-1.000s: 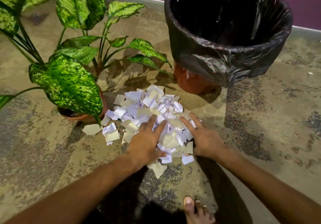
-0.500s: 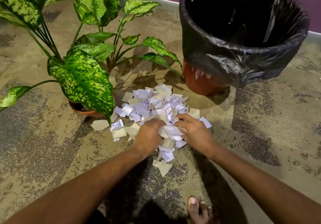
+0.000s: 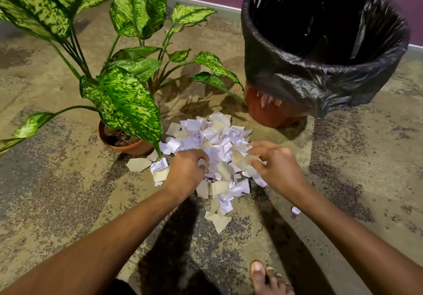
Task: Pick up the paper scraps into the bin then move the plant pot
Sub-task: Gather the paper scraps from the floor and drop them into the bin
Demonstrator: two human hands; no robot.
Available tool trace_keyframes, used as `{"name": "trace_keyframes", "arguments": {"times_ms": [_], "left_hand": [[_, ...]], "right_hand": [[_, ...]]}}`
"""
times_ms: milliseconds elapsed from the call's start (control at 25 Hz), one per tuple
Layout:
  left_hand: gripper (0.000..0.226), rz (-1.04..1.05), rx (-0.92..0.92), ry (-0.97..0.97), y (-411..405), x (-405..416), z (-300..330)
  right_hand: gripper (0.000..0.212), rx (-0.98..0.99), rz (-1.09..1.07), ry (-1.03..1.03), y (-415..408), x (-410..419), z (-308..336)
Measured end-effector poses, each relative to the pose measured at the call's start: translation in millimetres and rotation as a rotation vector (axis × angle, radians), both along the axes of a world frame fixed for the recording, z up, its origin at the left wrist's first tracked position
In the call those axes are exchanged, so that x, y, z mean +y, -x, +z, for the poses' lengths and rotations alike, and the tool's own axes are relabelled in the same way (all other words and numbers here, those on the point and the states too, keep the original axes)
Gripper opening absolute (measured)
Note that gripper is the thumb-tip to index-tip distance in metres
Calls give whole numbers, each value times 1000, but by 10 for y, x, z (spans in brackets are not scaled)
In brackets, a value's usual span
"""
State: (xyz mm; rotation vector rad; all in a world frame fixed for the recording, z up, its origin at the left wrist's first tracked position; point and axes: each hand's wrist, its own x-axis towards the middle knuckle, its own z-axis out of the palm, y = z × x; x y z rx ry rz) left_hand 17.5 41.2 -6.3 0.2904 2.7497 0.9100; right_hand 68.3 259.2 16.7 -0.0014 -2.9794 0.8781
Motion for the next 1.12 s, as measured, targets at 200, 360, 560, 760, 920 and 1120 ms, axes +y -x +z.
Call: {"name": "trace_keyframes", "arguments": {"times_ms": [200,360,560,760,920,1120], "left_hand": [[18,47,25,-28,32,83,62],[17,36,43,7,52,146,118],[17,-17,99,-48,12,237,244],[17,-288,407,-141,-77,363,574],[18,-317,696,-322,-87,476,995],[15,-279,915,-498,154,985,1658]], "right_hand": [[19,395,68,117,41,10,993],[15,713,29,195,334,349,1745],[19,614,-164,-18,870,753,1873],[51,402,-218,-242,851,805,1614],[38,609,-172,-163,528,719,1519],[16,772,-154,-60,-105,574,1019]]}}
